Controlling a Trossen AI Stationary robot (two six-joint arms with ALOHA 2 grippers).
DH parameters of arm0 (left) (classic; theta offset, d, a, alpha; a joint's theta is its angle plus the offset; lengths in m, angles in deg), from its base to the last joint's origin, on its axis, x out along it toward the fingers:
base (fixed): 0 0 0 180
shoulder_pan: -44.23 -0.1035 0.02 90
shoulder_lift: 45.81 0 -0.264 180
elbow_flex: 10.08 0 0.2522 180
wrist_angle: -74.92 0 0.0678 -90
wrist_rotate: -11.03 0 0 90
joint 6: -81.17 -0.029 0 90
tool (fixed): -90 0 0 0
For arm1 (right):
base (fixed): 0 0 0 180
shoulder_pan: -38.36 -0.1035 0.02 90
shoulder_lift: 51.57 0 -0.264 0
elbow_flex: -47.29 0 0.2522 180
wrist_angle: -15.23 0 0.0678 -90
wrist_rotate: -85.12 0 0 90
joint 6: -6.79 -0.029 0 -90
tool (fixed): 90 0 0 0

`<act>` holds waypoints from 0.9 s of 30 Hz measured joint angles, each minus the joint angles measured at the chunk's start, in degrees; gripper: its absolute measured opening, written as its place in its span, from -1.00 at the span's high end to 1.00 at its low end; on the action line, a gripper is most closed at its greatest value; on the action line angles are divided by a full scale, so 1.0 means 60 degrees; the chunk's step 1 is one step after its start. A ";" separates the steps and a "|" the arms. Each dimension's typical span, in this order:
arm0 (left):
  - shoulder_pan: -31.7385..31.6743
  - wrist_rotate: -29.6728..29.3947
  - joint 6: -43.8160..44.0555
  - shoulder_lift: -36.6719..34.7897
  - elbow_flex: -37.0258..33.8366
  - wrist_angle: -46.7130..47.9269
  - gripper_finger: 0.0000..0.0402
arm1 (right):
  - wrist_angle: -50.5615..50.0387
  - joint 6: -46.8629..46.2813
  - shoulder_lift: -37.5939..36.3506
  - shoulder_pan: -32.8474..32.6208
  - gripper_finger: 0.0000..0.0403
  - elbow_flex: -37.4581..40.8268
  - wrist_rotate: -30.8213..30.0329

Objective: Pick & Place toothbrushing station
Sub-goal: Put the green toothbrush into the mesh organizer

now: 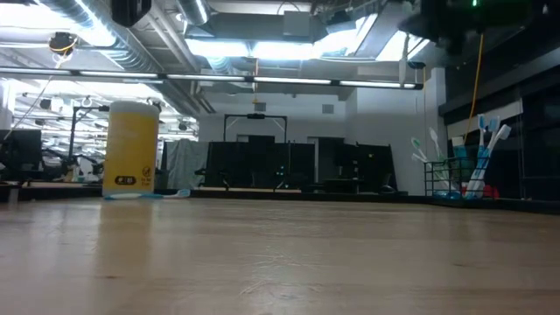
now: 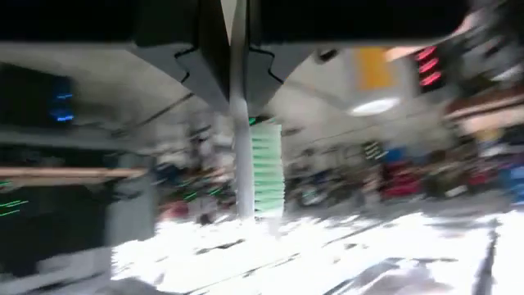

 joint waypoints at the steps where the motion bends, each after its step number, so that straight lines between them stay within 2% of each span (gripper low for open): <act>1: -0.0056 0.0035 0.0096 0.0000 0.0000 0.0000 0.30 | 0.0422 0.0017 -0.0095 0.0030 0.92 0.0355 -0.0418; 4: -0.0138 0.0066 0.0347 0.0000 0.0000 0.0009 0.30 | 0.1518 0.0077 -0.0127 0.0138 0.92 0.1246 -0.1649; 7: -0.0217 0.0121 0.0585 0.0000 0.0000 0.0084 0.30 | 0.2311 0.0336 0.0061 0.0414 0.92 0.1721 -0.2459; 11: -0.0258 0.0143 0.0833 0.0000 0.0004 0.0218 0.30 | 0.2422 0.0687 0.0558 0.1065 0.92 0.1836 -0.3433; 16: -0.0257 0.0237 0.1221 0.0000 0.0004 0.0373 0.30 | 0.3394 0.1141 0.1407 0.1716 0.92 0.1836 -0.4728; 22: -0.0234 0.0350 0.1407 0.0000 0.0004 0.0375 0.30 | 0.4606 0.1655 0.2619 0.2406 0.92 0.1833 -0.5660; 27: -0.0074 0.0336 0.1608 0.0000 0.0004 0.0372 0.30 | 0.6336 0.2481 0.3771 0.2440 0.92 0.1833 -0.6432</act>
